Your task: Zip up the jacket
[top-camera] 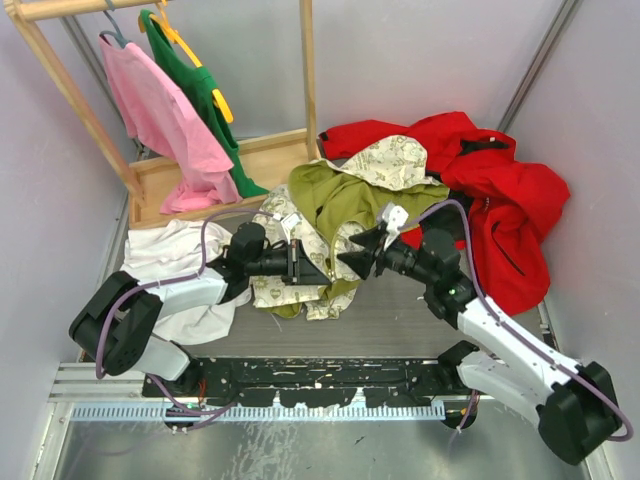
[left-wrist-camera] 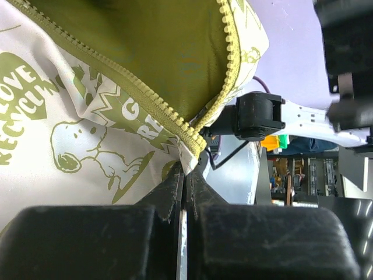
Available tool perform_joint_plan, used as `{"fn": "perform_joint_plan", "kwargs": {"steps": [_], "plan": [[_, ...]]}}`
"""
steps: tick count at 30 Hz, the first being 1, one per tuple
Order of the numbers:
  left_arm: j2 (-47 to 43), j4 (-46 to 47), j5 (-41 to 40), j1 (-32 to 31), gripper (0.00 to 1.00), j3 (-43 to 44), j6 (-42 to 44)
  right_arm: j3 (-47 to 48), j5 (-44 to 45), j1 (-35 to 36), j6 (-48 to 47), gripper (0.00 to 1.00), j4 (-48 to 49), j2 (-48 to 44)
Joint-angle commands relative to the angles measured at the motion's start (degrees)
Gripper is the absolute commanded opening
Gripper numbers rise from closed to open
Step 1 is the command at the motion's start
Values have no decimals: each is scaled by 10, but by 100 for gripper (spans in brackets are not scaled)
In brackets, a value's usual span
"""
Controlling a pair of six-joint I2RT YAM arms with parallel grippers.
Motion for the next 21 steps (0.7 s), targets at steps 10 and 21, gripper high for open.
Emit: {"fn": "perform_joint_plan", "kwargs": {"steps": [10, 21], "plan": [[-13, 15, 34, 1, 0, 23, -21, -113, 182, 222, -356, 56, 13, -121], [-26, -13, 34, 1, 0, 24, -5, -125, 294, 304, -486, 46, 23, -92]]}}
